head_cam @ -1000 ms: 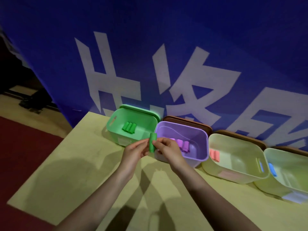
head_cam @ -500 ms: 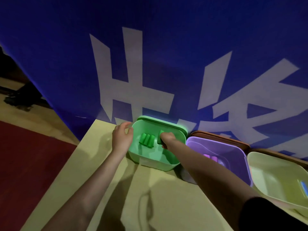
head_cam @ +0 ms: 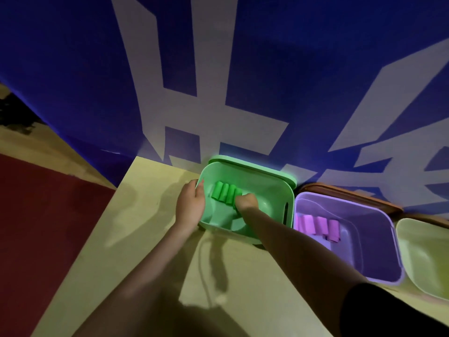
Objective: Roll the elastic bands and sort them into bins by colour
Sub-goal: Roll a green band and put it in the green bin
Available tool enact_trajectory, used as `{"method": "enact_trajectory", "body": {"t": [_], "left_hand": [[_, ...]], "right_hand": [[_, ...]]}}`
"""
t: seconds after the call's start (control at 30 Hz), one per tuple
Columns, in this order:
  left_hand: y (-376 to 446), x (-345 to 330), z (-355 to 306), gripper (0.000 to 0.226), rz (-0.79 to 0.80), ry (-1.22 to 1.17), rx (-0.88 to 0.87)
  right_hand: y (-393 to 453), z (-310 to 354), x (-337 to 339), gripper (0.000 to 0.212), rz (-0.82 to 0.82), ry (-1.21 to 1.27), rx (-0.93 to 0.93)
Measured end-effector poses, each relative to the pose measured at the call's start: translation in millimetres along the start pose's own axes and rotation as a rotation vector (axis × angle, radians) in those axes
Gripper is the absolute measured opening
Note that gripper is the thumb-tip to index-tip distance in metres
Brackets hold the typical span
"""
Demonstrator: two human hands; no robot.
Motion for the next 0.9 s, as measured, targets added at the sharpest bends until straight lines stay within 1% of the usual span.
{"method": "enact_trajectory", "body": {"t": [0.07,0.2,0.27,0.4,0.5,0.53,0.63,0.77,0.9], "left_hand": [[0,0,1,0.027,-0.006,-0.004,-0.006],[-2,1,0,0.028,-0.016,-0.007,-0.009],[-2,1,0,0.029,-0.013,-0.011,-0.01],[-2,0,1,0.028,-0.012,-0.009,-0.002],[-1,1,1,0.028,-0.017,-0.015,-0.004],[-1,1,1,0.028,-0.016,-0.018,-0.004],[-1,0,3,0.027,-0.02,-0.024,0.003],[0,0,3,0.027,-0.029,-0.033,0.002],[1,0,4,0.028,-0.026,-0.035,0.004]], "right_hand": [[-1,-2,-2,0.026,0.002,0.016,-0.001],[1,-3,0,0.02,0.036,0.041,-0.011],[4,-4,6,0.023,0.012,0.005,-0.003],[7,-7,13,0.017,-0.022,0.0,-0.009],[9,-4,9,0.028,-0.031,-0.012,0.004],[8,-3,8,0.028,-0.04,0.005,0.008],[8,-3,4,0.017,-0.077,0.024,0.001],[10,-5,3,0.024,-0.134,0.044,0.007],[12,-2,7,0.025,-0.132,0.009,0.046]]}}
Point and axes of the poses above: each hand's wrist, its own y-axis towards the middle knuckle, its own x-axis out of the back of the hand, z = x × y, the point moved 8 cm from there along y, towards the middle knuckle, and after that the axes turned 7 degrees about -z, right-handed, at the moved point
